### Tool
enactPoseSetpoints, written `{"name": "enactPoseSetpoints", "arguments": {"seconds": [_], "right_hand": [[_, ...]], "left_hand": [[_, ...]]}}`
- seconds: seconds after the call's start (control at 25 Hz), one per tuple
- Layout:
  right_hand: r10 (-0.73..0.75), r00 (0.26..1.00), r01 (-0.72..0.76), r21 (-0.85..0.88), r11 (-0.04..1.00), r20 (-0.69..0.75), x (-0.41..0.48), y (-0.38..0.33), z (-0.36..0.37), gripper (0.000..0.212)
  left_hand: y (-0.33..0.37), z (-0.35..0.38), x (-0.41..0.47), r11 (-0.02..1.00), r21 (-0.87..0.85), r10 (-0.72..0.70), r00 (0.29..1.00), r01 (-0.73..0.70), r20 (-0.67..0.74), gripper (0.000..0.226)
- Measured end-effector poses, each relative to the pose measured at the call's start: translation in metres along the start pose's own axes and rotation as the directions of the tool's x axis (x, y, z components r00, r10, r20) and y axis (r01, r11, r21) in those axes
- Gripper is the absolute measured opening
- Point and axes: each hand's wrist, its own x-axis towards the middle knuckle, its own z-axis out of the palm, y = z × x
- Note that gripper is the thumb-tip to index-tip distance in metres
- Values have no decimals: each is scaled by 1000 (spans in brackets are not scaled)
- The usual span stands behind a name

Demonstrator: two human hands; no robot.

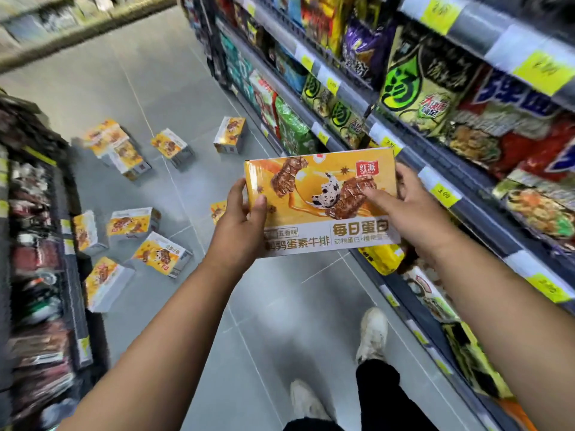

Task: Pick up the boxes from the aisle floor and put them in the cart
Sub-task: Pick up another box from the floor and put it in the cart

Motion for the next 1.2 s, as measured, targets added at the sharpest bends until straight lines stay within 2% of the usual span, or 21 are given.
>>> {"name": "enactPoseSetpoints", "arguments": {"seconds": [0.04,0.12,0.2,0.28,0.44,0.6,0.72,0.8,0.96,1.12,1.2], "right_hand": [[13,999,-11,46,999,-33,-18,-1,-12,56],[45,996,-34,136,990,-80,-54,-1,-37,26],[69,986,-42,182,982,-149,-94,1,-63,17],[100,971,-50,225,973,-217,-129,7,-89,29],[113,941,-18,286,958,-318,-196,15,-139,26],[94,914,-2,227,974,-395,-275,37,-190,64],[85,874,9,191,982,-478,-340,58,-221,64],[120,843,14,244,970,-524,-382,68,-237,56],[216,728,17,331,943,-651,-464,90,-268,62],[262,591,54,362,931,-763,-532,97,-283,60],[289,487,60,362,930,-824,-564,101,-287,63]], "left_hand": [[8,4,-8,1000,-10,14,1000,-13,26,44],[22,12,-26,998,-46,39,995,-35,89,39],[40,27,-47,997,-65,54,985,-43,167,47],[57,42,-71,994,-102,64,964,-39,258,55],[90,76,-129,988,-141,111,919,-61,379,47],[110,119,-191,980,-133,195,863,-150,465,49],[127,142,-240,973,-102,229,818,-207,528,52],[135,156,-269,969,-71,230,757,-237,611,61],[156,195,-339,960,-88,236,600,-266,764,32],[168,238,-378,945,-93,230,439,-313,869,52],[177,264,-398,931,-114,242,350,-347,905,54]]}}
